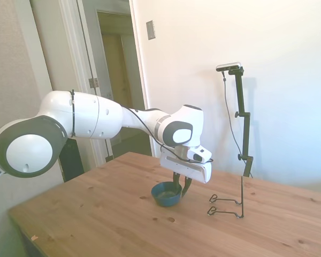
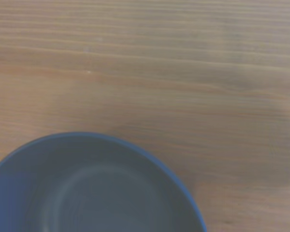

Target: Unload the bowl

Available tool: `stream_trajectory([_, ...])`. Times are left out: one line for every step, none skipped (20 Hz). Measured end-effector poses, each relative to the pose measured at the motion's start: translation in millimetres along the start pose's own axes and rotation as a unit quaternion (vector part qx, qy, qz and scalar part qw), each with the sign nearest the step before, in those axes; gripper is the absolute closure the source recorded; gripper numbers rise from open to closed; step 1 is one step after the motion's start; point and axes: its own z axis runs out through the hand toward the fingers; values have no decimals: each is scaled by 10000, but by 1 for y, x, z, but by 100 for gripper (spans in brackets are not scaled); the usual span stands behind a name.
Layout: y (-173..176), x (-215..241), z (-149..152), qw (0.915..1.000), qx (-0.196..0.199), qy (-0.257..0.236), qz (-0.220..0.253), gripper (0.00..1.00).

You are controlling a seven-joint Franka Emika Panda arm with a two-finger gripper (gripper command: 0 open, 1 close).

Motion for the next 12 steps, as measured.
stream_trajectory([-2,-1,-7,9999,-18,103,-31,0])
stream_trajectory([-4,-2,-15,9997,-46,252,-62,0])
stream_trajectory([-5,-4,-25,9990,-105,421,-86,0])
stream_trajectory([-7,-6,-34,9980,-174,600,-101,0])
stream_trajectory([-9,-9,-42,9966,-245,778,-114,0])
stream_trajectory([-12,-13,-48,9948,-324,954,-114,0])
stream_trajectory([-14,-16,-52,9928,-397,1124,-114,0])
stream_trajectory([-16,-20,-55,9905,-462,1290,-105,0])
stream_trajectory([-18,-24,-56,9875,-530,1485,-82,0])
stream_trajectory([-19,-28,-57,9844,-583,1662,-49,0])
stream_trajectory([-19,-32,-57,9812,-625,1824,-23,0])
stream_trajectory([-19,-36,-58,9782,-644,1975,0,0])
